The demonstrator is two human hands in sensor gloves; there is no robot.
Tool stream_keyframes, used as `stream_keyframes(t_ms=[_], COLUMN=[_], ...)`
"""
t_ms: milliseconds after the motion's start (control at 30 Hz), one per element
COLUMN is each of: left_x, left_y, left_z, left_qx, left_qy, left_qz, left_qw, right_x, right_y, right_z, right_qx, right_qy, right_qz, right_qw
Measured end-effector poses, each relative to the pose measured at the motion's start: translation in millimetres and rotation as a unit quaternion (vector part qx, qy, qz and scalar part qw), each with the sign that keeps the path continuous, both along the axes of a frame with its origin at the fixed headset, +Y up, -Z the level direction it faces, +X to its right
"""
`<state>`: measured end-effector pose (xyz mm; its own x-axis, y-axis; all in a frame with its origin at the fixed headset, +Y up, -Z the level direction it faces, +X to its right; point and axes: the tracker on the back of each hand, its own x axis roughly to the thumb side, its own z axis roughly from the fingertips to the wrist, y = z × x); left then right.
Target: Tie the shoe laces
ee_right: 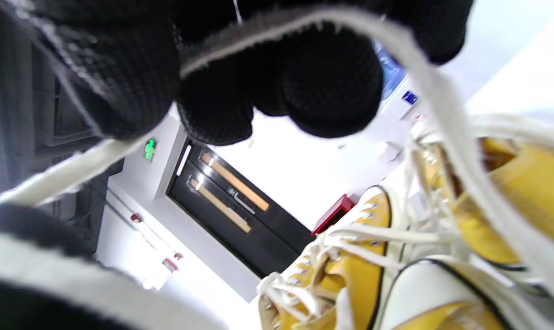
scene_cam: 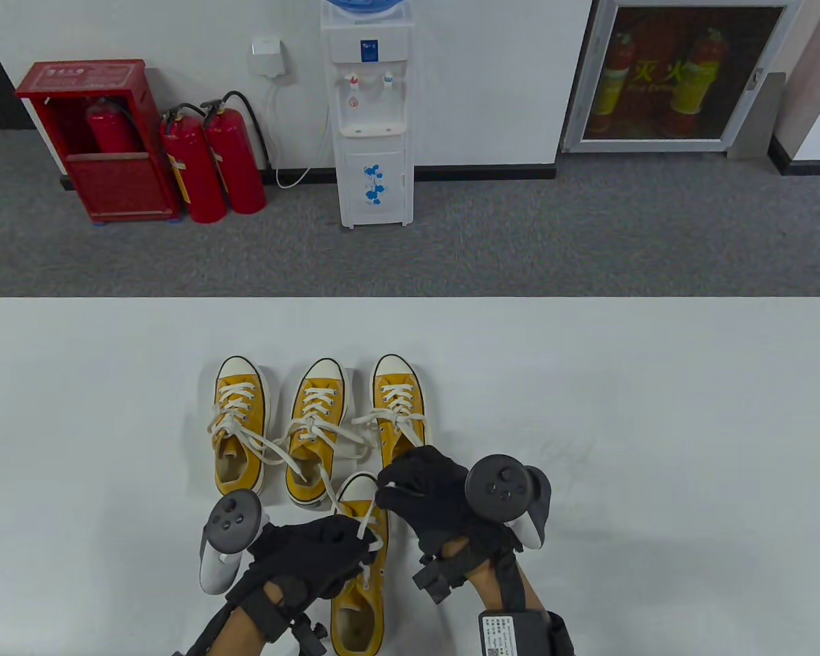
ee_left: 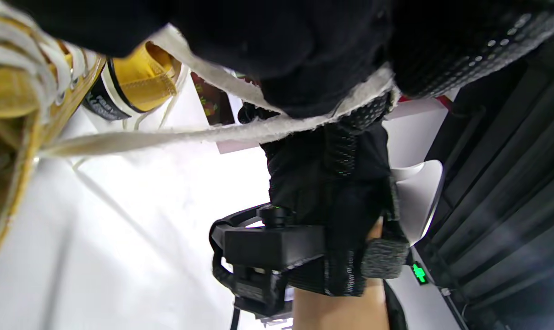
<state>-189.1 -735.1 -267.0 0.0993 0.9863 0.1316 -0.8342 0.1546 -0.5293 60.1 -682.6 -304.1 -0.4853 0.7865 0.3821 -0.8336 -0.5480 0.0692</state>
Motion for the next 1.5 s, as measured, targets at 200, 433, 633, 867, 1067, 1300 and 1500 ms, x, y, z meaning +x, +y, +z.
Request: stream_keyframes(t_ms=[200, 433, 633, 867, 1067, 1300, 1500], left_x=[-2.3, -2.4, -5.7, -13.0, -15.4, -16.1, -23.3], left_y=[-7.5, -7.4, -9.7, -10.4, -9.1, -8.2, -7.2], left_z=[-2.8, -1.9, -0.6, -1.6, -1.5, -1.4, -1.2], left_qx=[-0.025, -0.034, -0.048, -0.049, -0.041, -0.034, -0.024], left_qy=[0.004, 0.008, 0.035, 0.063, 0.069, 0.066, 0.118], left_qz=[0.013, 0.012, 0.032, 0.052, 0.048, 0.042, 0.002], left_qw=[1.000, 0.999, 0.998, 0.995, 0.996, 0.996, 0.993], right_x=[4.2, 1.8, 4.5, -11.3, -27.4, -25.3, -12.7], right_y=[-9.0, -15.0, -13.9, -14.4, -22.8, -27.5, -23.9], right_z=[-1.5, -1.2, 3.8, 12.9, 16.4, 15.8, 14.6], right_qx=[0.006, 0.003, 0.005, -0.036, -0.072, -0.071, -0.082], right_qy=[-0.048, -0.097, -0.061, 0.090, 0.115, 0.065, 0.061], right_qz=[0.039, 0.074, 0.042, -0.001, 0.000, -0.029, -0.079], right_qw=[0.998, 0.993, 0.997, 0.995, 0.991, 0.995, 0.992])
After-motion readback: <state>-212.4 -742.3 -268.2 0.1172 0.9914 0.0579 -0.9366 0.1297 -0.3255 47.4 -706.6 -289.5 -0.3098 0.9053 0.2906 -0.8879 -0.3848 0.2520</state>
